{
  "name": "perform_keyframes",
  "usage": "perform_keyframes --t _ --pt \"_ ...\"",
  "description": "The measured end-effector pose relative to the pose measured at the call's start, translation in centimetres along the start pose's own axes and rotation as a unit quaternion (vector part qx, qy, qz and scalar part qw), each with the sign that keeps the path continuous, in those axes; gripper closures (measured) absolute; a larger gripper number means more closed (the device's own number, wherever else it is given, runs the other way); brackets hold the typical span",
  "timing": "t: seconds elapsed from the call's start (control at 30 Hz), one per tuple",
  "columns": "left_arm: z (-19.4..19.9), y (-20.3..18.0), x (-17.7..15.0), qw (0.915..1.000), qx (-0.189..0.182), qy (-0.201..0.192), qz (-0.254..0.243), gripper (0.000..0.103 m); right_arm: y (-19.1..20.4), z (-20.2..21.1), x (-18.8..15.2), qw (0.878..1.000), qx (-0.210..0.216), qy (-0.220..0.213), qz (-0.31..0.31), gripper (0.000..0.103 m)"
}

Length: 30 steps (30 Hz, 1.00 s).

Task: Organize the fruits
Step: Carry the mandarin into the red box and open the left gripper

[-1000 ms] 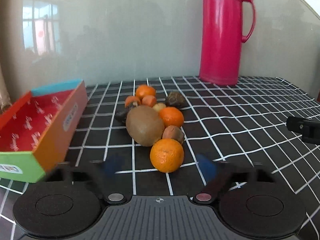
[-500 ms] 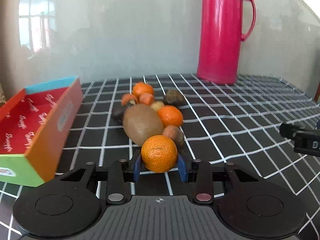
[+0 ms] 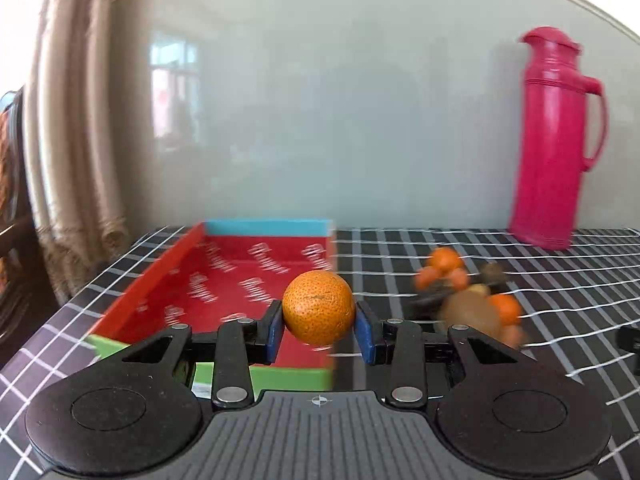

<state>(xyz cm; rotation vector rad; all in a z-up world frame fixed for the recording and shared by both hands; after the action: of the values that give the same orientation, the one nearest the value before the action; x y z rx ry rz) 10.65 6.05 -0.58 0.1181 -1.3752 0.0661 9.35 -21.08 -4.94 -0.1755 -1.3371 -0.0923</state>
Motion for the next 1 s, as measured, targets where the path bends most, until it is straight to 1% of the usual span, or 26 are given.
perform_keyframes --t 0.13,0.17,0.2,0.23,0.27,0.3,0.33,0.4,0.43,0.47,0.53,0.67,0.8,1.0 --pt "-1.0 2.5 -0.8 0.9997 0.017 0.017 0.006 0.065 1.7 0.3 0.3 1.0 0.017 -0.007 0.006 0.0" --pt "-1.0 2.8 -1.0 0.9996 0.021 0.018 0.008 0.06 2.1 0.3 0.4 1.0 0.021 -0.01 0.009 0.0" --pt "-0.9 3.1 -1.0 0.9996 0.02 0.015 0.009 0.041 2.5 0.4 0.5 1.0 0.026 -0.013 0.012 0.0" --pt "-0.7 3.2 -1.0 0.9996 0.025 0.008 0.009 0.03 2.7 0.4 0.5 0.999 0.028 -0.013 0.013 0.0" --pt "-0.3 3.3 -0.8 0.9995 0.032 -0.002 0.006 0.016 2.9 0.3 0.5 0.999 0.03 -0.013 0.014 0.0" --pt "0.1 3.3 -0.6 0.9993 0.035 -0.014 0.002 0.014 3.1 0.3 0.5 0.999 0.033 -0.012 0.016 0.0" --pt "0.2 3.3 -0.5 0.9993 0.033 -0.02 0.001 0.014 3.3 0.3 0.5 0.999 0.034 -0.013 0.017 0.0" --pt "0.6 3.4 -0.5 0.9992 0.031 -0.024 0.002 0.012 3.5 0.4 0.6 0.999 0.038 -0.016 0.016 0.0" --pt "0.8 3.4 -0.5 0.9991 0.033 -0.026 0.001 0.008 3.5 0.4 0.6 0.999 0.04 -0.017 0.016 0.0" --pt "1.2 3.6 -0.6 0.9989 0.036 -0.029 -0.001 0.001 3.6 0.5 0.7 0.999 0.042 -0.019 0.015 0.0" --pt "2.1 3.7 -0.5 0.9982 0.043 -0.042 -0.005 0.0 3.8 0.7 0.8 0.998 0.047 -0.025 0.015 0.0" --pt "2.9 3.7 -0.3 0.9977 0.048 -0.047 -0.01 0.0 4.2 1.3 1.1 0.997 0.057 -0.042 0.02 0.0" --pt "3.7 4.2 -0.2 0.9969 0.055 -0.054 -0.018 0.0 4.9 1.8 1.4 0.996 0.059 -0.059 0.036 0.0" --pt "3.5 5.8 -0.7 0.9962 0.072 -0.044 -0.019 0.0 6.2 1.7 1.6 0.994 0.073 -0.063 0.042 0.0"
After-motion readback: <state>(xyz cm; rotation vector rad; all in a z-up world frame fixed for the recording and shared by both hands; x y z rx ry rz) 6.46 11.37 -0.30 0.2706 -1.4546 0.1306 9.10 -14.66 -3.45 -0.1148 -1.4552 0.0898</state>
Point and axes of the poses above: each gripper's, at about its wrist camera, not at the fingertips, and z roughly against the way its jaws point, y to its left, x to its top, the point moved 4 cm from there along -z, roughly the way its jaws point, and after that the axes turned 13 degrees about -y, right-handed, at the moved point
